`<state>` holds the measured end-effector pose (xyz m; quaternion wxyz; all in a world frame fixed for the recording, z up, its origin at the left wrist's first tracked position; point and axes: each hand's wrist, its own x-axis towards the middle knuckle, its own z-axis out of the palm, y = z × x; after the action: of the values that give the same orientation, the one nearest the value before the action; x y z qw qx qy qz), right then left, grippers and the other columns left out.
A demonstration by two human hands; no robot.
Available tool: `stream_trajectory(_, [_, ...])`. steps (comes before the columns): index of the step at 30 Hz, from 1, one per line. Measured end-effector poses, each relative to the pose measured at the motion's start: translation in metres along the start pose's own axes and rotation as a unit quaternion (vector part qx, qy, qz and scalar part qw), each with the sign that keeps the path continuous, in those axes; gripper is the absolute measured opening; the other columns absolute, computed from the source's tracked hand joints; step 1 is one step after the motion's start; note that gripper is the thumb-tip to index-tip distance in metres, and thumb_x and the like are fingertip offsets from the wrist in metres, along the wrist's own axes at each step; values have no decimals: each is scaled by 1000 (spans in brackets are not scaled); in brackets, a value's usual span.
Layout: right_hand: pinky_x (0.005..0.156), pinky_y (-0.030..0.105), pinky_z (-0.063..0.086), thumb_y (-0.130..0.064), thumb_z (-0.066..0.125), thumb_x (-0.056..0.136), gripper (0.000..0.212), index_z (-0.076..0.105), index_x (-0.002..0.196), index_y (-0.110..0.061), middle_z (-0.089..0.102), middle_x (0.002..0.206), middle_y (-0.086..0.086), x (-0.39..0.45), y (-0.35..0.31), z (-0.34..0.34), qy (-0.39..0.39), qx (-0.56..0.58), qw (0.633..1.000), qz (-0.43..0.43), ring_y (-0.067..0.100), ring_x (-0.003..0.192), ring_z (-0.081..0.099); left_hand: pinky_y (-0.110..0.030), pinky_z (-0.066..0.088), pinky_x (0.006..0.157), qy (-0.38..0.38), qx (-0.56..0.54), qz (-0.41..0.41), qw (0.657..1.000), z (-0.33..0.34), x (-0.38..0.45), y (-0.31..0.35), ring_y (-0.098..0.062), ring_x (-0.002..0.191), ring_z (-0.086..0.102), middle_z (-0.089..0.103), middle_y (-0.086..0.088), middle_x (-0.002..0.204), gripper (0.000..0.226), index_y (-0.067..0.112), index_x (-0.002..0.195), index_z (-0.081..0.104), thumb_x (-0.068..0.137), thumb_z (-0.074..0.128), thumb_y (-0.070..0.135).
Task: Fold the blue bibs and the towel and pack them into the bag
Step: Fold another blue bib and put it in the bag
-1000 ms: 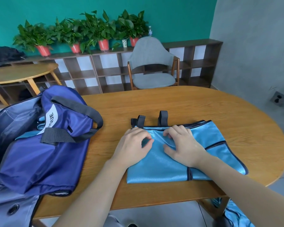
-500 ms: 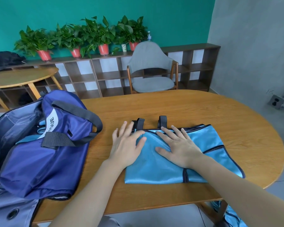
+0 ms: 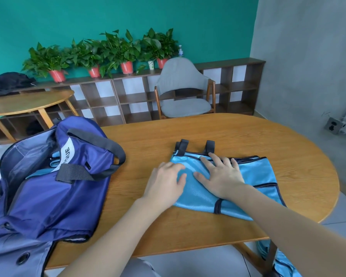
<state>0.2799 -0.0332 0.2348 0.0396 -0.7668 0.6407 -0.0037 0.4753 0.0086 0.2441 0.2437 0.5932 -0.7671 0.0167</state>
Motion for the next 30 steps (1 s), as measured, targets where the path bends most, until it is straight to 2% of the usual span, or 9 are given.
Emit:
stream_trajectory(3, [100,51,35,-77,16,92,84,27,156,-24,30,153,6,0,7,-9,21,-53,987,149,30,132,34,-36,40,95,-2,21,36,999,5,-11,19,-15,119,56,69,10,122,29,27,123,68,99,54,33])
stream_trajectory(7, [78,39,42,-78,16,92,92,49,141,-8,33,134,12,-9,33,-28,-30,-59,956,285,28,107,38,-37,30,107,-8,15,17,1000,4,-15,23,-12,138,44,59,8,141,32,28,131,65,103,50,30])
stream_trajectory(10, [86,41,39,-73,14,95,82,61,129,-15,40,130,7,-25,54,-35,37,-140,963,228,27,111,38,-37,20,117,-34,9,14,999,5,-18,26,-12,148,31,47,5,155,38,30,141,57,107,42,32])
stream_trajectory(13, [103,43,36,-68,21,98,70,51,141,-20,39,147,5,-39,69,-26,118,-103,983,92,27,130,38,-37,21,119,-43,-31,40,998,11,-16,41,-11,149,30,46,5,155,38,28,141,57,107,42,32])
stream_trajectory(17, [123,46,17,-77,18,94,80,31,155,-26,21,164,3,-53,80,-3,63,-8,997,44,25,151,18,-38,29,119,-69,-76,84,991,19,-11,60,-12,146,36,50,3,152,38,25,140,59,105,47,34])
stream_trajectory(20, [126,47,5,-82,14,90,87,23,159,-28,16,167,-1,-59,87,3,41,42,998,4,21,154,9,-39,36,113,-115,-61,88,988,26,-15,60,-16,136,45,57,6,144,40,26,137,61,103,49,44])
stream_trajectory(23, [126,47,-2,-84,16,89,87,27,158,-31,11,167,-3,-64,92,0,40,63,996,-44,19,155,1,-36,42,106,-92,-37,96,990,24,-27,55,-12,122,53,66,11,131,39,25,126,69,99,55,50])
stream_trajectory(27, [125,47,14,-78,25,94,71,47,146,-34,28,160,-9,-84,104,-4,123,124,980,-100,16,151,16,-36,45,101,-59,-113,95,987,13,-48,46,-2,112,58,71,13,118,24,26,98,78,94,65,45])
stream_trajectory(30, [116,32,27,-78,36,93,58,62,129,-40,41,146,-19,-115,114,-1,141,184,958,-167,4,138,31,-28,49,93,-35,-189,112,975,5,-67,41,0,103,62,74,16,101,11,23,85,78,92,73,30])
